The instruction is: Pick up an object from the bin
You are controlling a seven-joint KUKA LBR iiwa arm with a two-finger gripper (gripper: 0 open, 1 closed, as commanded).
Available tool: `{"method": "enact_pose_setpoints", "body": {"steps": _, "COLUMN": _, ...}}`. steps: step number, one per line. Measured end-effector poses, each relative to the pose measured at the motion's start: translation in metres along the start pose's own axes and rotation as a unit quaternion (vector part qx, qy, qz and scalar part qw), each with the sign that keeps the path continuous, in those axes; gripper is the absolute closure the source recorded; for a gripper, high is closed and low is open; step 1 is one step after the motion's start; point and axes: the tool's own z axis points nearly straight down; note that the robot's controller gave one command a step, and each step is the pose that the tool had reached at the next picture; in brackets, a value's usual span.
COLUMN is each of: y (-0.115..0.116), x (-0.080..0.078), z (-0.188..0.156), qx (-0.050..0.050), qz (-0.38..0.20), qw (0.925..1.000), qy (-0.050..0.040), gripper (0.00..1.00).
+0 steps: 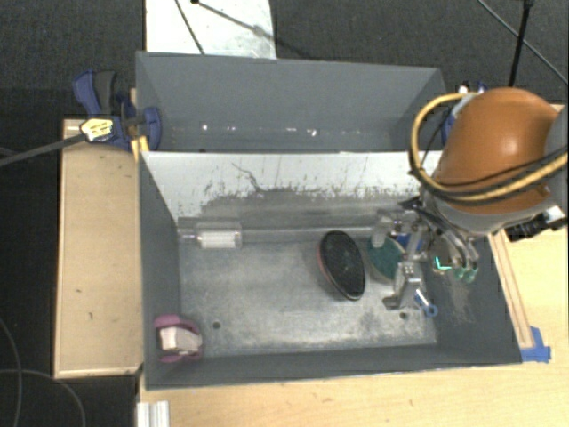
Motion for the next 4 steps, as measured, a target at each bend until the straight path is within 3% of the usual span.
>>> {"method": "enact_pose_setpoints", "body": {"steps": 1, "y": 0.055, "x": -0.033, "z": 0.088, "qx": -0.001, "qz": 0.095, "qw": 0.9955, "qy": -0.0010, "gripper": 0.00}}
{"method": "enact_pose_setpoints", "body": {"steps": 2, "y": -0.008, "x": -0.067, "z": 0.151, "qx": 0.001, "qz": 0.066, "qw": 0.9978, "qy": -0.0105, "gripper": 0.00}}
{"method": "enact_pose_setpoints", "body": {"steps": 3, "y": -0.004, "x": -0.069, "z": 0.146, "qx": 0.000, "qz": 0.063, "qw": 0.9979, "qy": -0.0138, "gripper": 1.00}}
{"method": "enact_pose_setpoints", "body": {"steps": 4, "y": 0.001, "x": -0.045, "z": -0.013, "qx": -0.001, "qz": 0.091, "qw": 0.9958, "qy": -0.0075, "gripper": 1.00}}
